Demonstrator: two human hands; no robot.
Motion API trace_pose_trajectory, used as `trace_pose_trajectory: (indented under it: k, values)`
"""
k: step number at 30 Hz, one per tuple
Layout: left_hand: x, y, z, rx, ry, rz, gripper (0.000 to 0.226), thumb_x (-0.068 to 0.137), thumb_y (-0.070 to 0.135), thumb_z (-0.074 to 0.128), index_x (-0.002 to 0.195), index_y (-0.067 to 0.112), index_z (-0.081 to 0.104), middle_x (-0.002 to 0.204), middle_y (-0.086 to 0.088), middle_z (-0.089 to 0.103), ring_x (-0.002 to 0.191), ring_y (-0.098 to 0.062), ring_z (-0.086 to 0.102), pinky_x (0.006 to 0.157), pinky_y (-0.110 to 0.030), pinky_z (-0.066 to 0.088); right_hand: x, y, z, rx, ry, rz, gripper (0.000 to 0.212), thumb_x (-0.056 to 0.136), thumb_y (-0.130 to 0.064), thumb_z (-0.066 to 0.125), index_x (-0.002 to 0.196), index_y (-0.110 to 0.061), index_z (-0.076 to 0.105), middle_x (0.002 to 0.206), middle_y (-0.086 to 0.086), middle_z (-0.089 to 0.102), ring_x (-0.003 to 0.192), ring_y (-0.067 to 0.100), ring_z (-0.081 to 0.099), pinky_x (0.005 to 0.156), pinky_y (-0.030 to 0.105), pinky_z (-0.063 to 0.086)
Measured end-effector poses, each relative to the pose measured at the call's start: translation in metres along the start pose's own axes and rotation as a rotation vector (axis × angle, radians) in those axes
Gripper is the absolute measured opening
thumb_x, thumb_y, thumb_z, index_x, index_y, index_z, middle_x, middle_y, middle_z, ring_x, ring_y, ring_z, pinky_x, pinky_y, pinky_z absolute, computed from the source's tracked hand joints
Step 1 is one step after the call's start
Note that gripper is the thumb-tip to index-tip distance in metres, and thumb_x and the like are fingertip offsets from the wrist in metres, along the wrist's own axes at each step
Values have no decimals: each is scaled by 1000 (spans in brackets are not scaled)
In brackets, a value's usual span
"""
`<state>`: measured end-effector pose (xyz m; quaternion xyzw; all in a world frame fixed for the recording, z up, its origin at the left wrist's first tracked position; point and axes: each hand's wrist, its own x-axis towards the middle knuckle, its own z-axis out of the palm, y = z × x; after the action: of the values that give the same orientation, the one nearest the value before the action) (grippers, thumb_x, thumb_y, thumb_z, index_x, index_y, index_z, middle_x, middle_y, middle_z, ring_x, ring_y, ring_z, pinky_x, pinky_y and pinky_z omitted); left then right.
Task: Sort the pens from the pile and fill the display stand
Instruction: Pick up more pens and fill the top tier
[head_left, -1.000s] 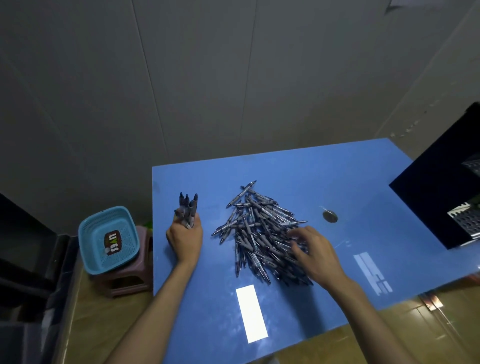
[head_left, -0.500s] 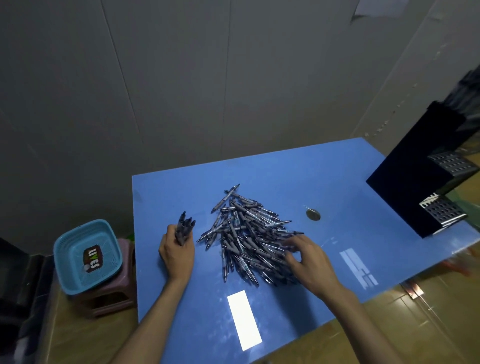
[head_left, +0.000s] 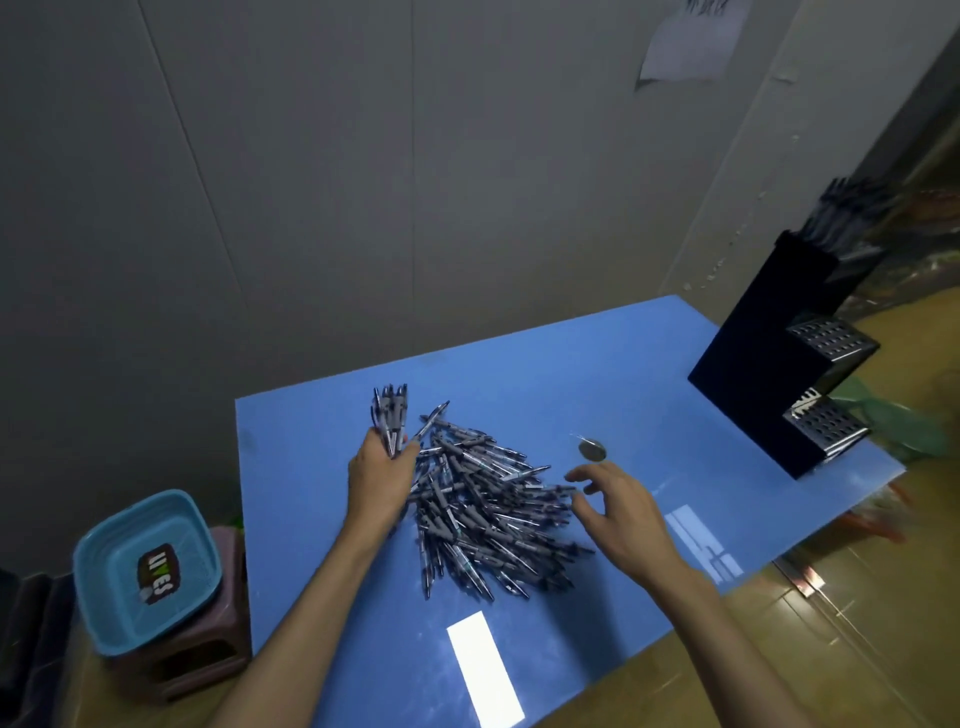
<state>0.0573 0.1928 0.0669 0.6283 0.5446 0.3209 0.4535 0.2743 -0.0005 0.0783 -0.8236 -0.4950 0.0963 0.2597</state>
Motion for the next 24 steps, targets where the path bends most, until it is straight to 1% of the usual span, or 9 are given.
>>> trace_pose_trajectory:
  k: [2, 4, 7, 9, 11, 15, 19, 22, 24]
  values:
    - [-2, 22, 14, -145, -153, -24, 9, 101, 23, 60, 95, 17, 60, 74, 0, 61, 56, -13, 51, 50, -26, 37, 1, 4, -13, 17, 42, 13, 17, 93, -22, 62, 110, -25, 67, 112, -9, 63, 98, 11, 62, 83, 32, 46]
    - [-7, 40, 30, -276, -293, -38, 6, 103, 24, 57, 102, 19, 62, 70, -2, 59, 48, -13, 44, 45, -25, 34, 1, 13, -28, 34, 75, 24, 18, 93, -21, 63, 110, -27, 66, 112, -13, 61, 97, 10, 61, 83, 32, 46]
    - [-18, 62, 54, -254, -425, 29, 12, 103, 31, 56, 110, 23, 63, 65, 1, 57, 45, -11, 41, 42, -25, 34, -1, 33, -49, 55, 117, 49, 19, 94, -22, 62, 111, -29, 65, 108, -16, 60, 97, 8, 60, 80, 28, 42]
    - [-30, 76, 74, -243, -485, 60, 21, 102, 35, 58, 109, 16, 63, 63, 1, 55, 44, -10, 38, 41, -23, 31, -5, 49, -64, 61, 141, 66, 18, 93, -22, 62, 110, -28, 66, 109, -15, 61, 97, 8, 61, 81, 29, 45]
    - [-42, 87, 96, -224, -514, 67, 23, 103, 34, 58, 102, 11, 59, 63, 1, 53, 43, -10, 36, 41, -23, 29, -11, 68, -79, 65, 167, 74, 18, 93, -23, 62, 109, -29, 66, 110, -14, 62, 97, 8, 62, 84, 32, 48]
    - [-72, 110, 147, -209, -542, 51, 19, 102, 31, 59, 96, 14, 56, 65, -2, 54, 44, -13, 36, 44, -26, 29, -27, 111, -116, 66, 203, 89, 18, 94, -23, 61, 110, -28, 66, 110, -14, 62, 97, 7, 61, 82, 28, 47]
    - [-108, 136, 200, -241, -562, 18, 19, 102, 26, 59, 90, 14, 52, 68, -3, 54, 42, -11, 32, 41, -21, 24, -43, 157, -157, 77, 238, 96, 18, 95, -24, 60, 111, -28, 66, 111, -15, 62, 97, 6, 61, 82, 33, 50]
    - [-137, 157, 240, -301, -569, 9, 17, 102, 21, 58, 100, 4, 56, 73, -3, 54, 41, -11, 33, 42, -20, 22, -50, 195, -190, 73, 241, 88, 19, 95, -25, 59, 113, -28, 66, 112, -16, 62, 98, 6, 61, 83, 33, 51]
    - [-156, 173, 265, -332, -554, 11, 24, 101, 20, 60, 109, -3, 58, 74, -2, 55, 42, -12, 35, 41, -20, 23, -53, 219, -212, 65, 241, 69, 20, 96, -26, 59, 114, -27, 66, 111, -14, 62, 98, 6, 60, 83, 35, 52]
